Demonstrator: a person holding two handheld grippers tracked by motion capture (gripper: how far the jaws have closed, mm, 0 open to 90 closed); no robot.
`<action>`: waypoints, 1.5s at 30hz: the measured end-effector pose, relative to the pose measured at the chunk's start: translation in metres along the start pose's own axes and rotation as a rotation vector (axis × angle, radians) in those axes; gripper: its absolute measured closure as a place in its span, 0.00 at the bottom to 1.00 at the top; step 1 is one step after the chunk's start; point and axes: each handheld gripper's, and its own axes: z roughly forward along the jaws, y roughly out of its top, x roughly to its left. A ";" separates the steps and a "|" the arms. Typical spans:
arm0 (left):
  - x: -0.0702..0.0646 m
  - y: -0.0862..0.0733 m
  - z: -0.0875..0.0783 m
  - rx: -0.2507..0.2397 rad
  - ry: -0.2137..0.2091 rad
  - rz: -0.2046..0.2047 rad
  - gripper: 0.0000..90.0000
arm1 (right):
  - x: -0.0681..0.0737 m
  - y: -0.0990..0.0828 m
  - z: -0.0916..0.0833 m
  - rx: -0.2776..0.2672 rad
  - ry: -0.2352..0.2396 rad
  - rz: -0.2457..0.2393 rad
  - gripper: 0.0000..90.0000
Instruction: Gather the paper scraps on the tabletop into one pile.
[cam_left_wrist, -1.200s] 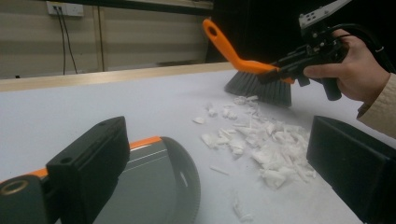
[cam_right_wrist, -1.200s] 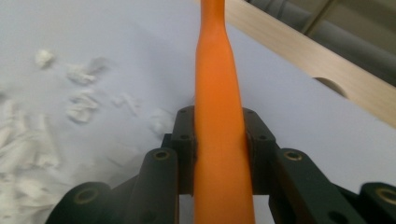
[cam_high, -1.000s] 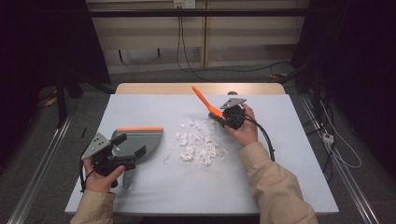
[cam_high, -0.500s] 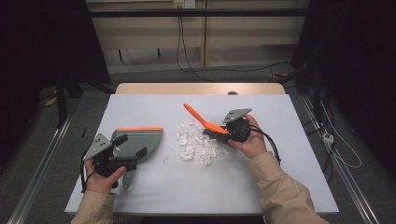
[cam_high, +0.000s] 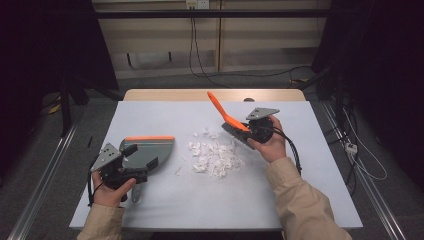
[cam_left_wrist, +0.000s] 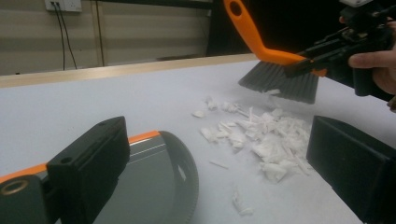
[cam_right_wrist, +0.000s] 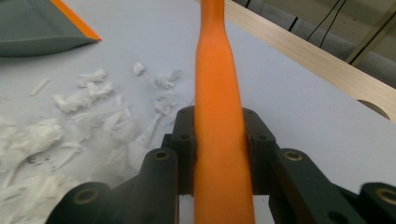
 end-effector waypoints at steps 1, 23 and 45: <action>0.000 0.000 0.000 0.001 0.000 0.000 0.06 | -0.001 0.001 0.005 0.011 -0.011 -0.007 0.79; 0.003 -0.002 0.001 0.001 0.011 -0.003 0.07 | 0.018 0.008 0.043 0.061 0.095 -0.161 0.79; 0.002 -0.003 0.002 0.014 0.013 -0.004 0.07 | 0.010 0.020 0.037 -0.016 0.091 -0.119 0.79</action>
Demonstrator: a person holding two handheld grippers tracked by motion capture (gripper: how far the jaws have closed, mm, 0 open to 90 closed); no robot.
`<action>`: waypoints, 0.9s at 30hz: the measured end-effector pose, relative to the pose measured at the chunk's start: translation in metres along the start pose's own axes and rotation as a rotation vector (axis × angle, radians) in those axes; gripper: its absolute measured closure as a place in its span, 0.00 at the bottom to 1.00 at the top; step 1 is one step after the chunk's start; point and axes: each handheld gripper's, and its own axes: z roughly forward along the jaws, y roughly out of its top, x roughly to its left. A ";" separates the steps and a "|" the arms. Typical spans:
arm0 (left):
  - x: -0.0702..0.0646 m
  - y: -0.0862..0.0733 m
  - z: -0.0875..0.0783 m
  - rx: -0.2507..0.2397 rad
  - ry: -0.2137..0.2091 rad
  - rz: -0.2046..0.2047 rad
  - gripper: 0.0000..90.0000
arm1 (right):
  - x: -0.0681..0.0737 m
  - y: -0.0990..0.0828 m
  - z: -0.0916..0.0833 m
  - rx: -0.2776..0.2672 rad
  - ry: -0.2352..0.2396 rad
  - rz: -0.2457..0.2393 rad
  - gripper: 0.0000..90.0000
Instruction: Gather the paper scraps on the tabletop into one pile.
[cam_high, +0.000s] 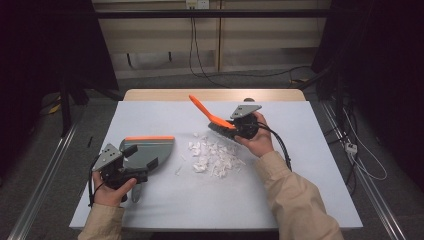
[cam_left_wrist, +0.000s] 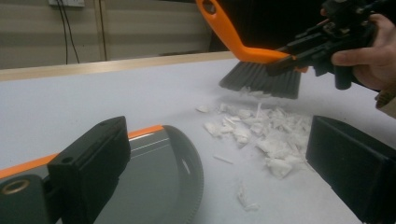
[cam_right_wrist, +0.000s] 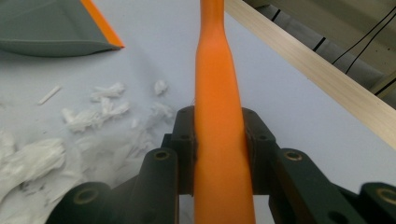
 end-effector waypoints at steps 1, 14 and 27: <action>0.000 0.000 0.000 -0.001 0.001 0.000 0.07 | -0.001 0.001 0.004 0.000 -0.005 -0.002 0.79; 0.004 -0.001 0.000 0.000 0.011 -0.011 0.07 | -0.006 0.011 0.049 0.010 0.073 -0.040 0.79; 0.003 -0.001 -0.001 -0.002 0.007 -0.012 0.07 | 0.021 0.009 0.018 0.047 0.199 -0.156 0.79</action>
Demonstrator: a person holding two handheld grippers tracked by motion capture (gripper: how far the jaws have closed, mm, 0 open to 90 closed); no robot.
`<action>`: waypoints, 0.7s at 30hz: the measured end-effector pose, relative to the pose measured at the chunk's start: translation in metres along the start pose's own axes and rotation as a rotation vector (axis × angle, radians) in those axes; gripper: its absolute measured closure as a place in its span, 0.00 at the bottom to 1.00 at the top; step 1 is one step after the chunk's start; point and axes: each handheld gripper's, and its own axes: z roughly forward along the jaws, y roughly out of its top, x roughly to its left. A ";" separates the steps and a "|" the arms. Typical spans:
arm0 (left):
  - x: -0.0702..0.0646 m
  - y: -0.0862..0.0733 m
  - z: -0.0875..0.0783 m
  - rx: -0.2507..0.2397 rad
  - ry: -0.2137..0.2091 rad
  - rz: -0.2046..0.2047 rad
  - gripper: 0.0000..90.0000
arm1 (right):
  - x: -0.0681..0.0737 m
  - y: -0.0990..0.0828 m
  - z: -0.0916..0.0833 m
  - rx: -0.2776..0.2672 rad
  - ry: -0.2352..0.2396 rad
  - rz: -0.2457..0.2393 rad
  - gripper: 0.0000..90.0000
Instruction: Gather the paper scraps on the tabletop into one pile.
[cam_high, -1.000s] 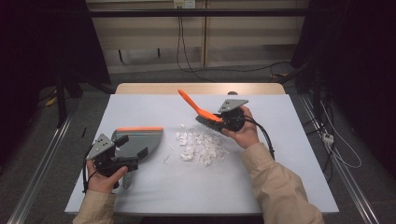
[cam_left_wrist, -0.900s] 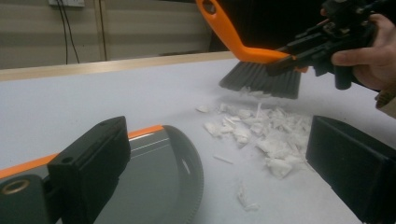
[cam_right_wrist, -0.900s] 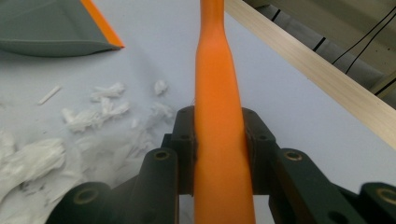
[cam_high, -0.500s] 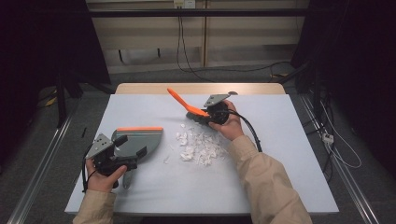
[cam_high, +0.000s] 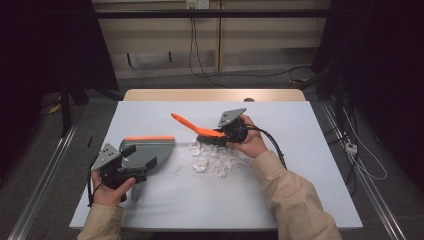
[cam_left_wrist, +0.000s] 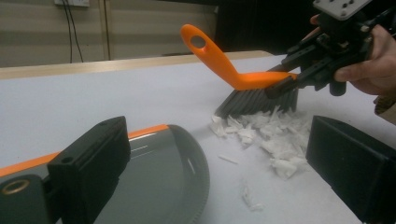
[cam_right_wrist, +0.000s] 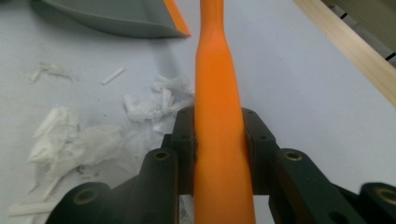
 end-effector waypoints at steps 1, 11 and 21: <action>0.000 0.000 0.000 -0.001 -0.007 -0.005 0.07 | 0.001 0.001 -0.004 -0.014 -0.002 0.004 0.79; 0.002 -0.001 0.002 -0.003 -0.021 -0.001 0.06 | 0.003 0.012 -0.050 -0.105 -0.131 0.152 0.79; 0.001 -0.002 0.002 -0.001 -0.036 -0.001 0.06 | 0.025 0.008 -0.064 -0.124 -0.156 0.219 0.79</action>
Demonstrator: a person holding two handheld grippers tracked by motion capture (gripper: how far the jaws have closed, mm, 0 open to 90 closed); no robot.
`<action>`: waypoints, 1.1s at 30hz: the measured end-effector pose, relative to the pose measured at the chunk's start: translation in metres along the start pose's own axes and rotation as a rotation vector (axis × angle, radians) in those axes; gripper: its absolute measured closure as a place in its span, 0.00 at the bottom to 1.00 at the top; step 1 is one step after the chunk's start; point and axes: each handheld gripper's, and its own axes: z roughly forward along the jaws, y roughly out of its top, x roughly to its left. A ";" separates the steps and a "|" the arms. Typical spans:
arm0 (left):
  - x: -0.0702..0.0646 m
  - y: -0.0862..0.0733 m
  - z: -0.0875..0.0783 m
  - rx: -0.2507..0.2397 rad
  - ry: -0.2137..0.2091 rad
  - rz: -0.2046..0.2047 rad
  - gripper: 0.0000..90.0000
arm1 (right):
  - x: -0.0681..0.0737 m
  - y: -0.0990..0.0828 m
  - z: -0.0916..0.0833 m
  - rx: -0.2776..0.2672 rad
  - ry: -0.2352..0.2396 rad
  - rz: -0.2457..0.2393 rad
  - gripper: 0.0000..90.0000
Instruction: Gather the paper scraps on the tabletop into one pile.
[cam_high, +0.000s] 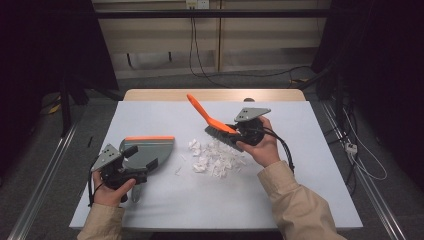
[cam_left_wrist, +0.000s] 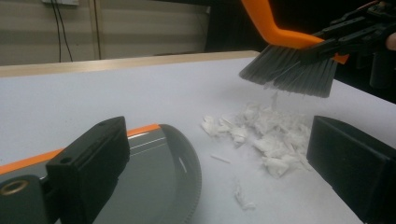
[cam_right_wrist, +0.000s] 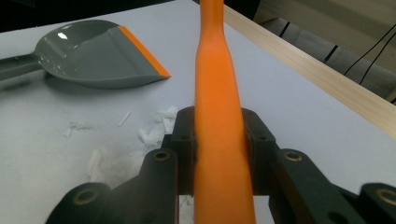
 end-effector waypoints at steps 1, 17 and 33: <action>0.000 0.000 0.000 0.000 0.001 0.000 0.06 | 0.002 0.001 -0.002 0.001 -0.009 -0.001 0.79; -0.002 -0.002 0.002 0.009 0.003 0.002 0.06 | 0.018 -0.012 -0.019 -0.047 -0.065 0.100 0.79; -0.003 -0.003 0.003 0.018 0.006 0.011 0.06 | 0.060 -0.005 0.002 -0.060 0.072 0.132 0.79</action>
